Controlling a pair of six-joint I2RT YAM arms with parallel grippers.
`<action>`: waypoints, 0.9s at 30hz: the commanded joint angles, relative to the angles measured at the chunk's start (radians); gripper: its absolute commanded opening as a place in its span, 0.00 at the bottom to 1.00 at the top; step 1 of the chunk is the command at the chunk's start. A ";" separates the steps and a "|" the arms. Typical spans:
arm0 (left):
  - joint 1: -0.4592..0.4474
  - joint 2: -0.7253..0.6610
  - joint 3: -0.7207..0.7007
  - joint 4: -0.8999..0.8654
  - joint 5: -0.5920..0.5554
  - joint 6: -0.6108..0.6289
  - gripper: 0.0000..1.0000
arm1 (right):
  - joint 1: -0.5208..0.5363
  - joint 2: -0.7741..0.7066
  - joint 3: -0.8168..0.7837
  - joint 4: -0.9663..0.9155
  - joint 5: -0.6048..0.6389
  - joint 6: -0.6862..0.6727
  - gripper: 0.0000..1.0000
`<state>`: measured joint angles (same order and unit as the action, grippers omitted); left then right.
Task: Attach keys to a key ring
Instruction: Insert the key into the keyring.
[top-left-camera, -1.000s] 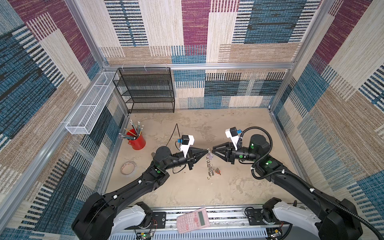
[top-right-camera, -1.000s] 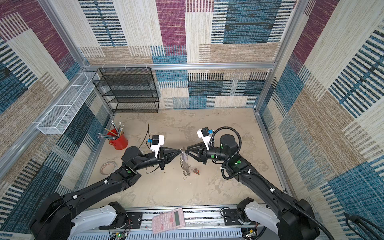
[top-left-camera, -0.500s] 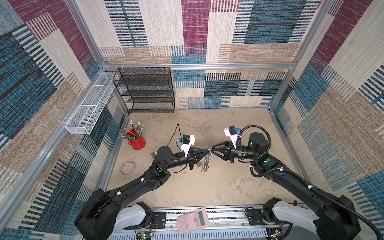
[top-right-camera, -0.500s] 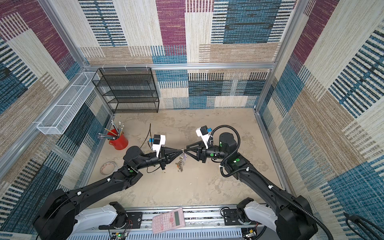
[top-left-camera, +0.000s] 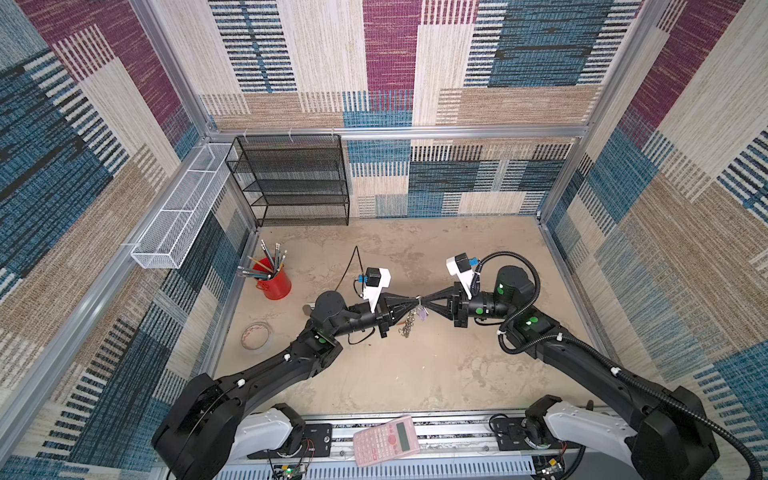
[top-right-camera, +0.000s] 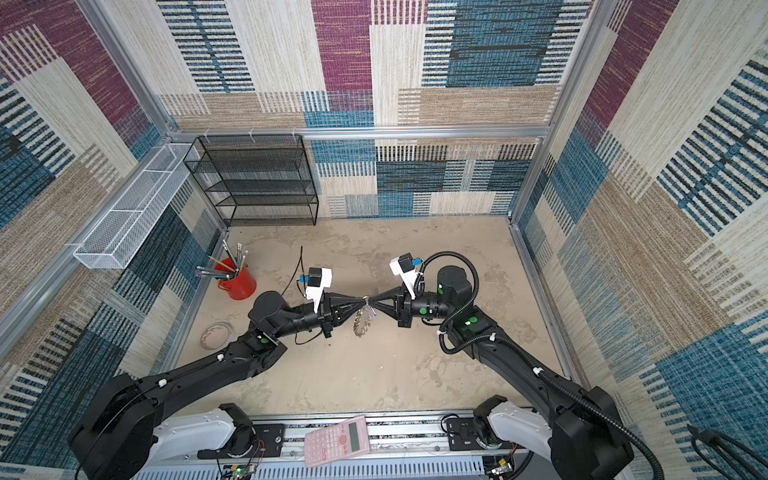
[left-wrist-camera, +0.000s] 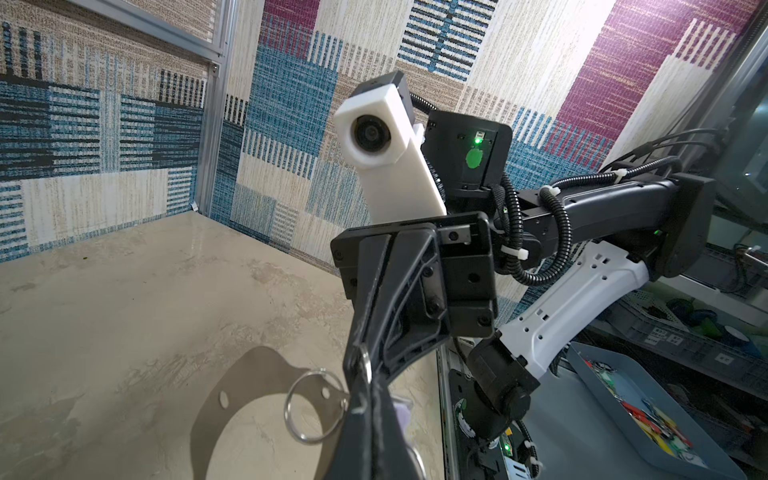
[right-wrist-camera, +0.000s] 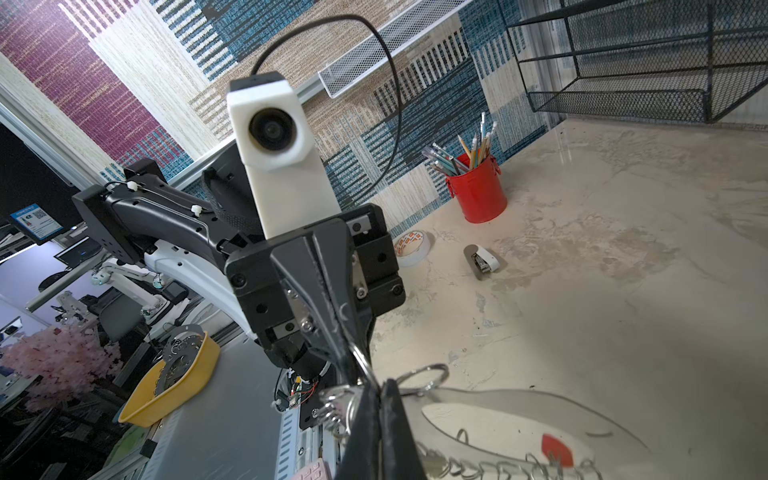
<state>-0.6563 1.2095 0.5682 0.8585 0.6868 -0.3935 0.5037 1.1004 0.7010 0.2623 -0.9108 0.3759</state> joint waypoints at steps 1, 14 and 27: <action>0.000 -0.014 0.028 -0.062 0.028 0.031 0.00 | 0.001 -0.015 0.004 0.018 0.027 0.002 0.00; 0.009 -0.112 0.147 -0.556 0.053 0.186 0.24 | 0.001 -0.031 0.032 -0.073 0.116 -0.055 0.00; 0.063 -0.020 0.578 -1.336 0.088 0.663 0.44 | 0.018 -0.059 0.057 -0.191 0.185 -0.132 0.00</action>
<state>-0.5938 1.1500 1.0542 -0.2024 0.7593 0.0647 0.5152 1.0508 0.7437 0.0807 -0.7490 0.2760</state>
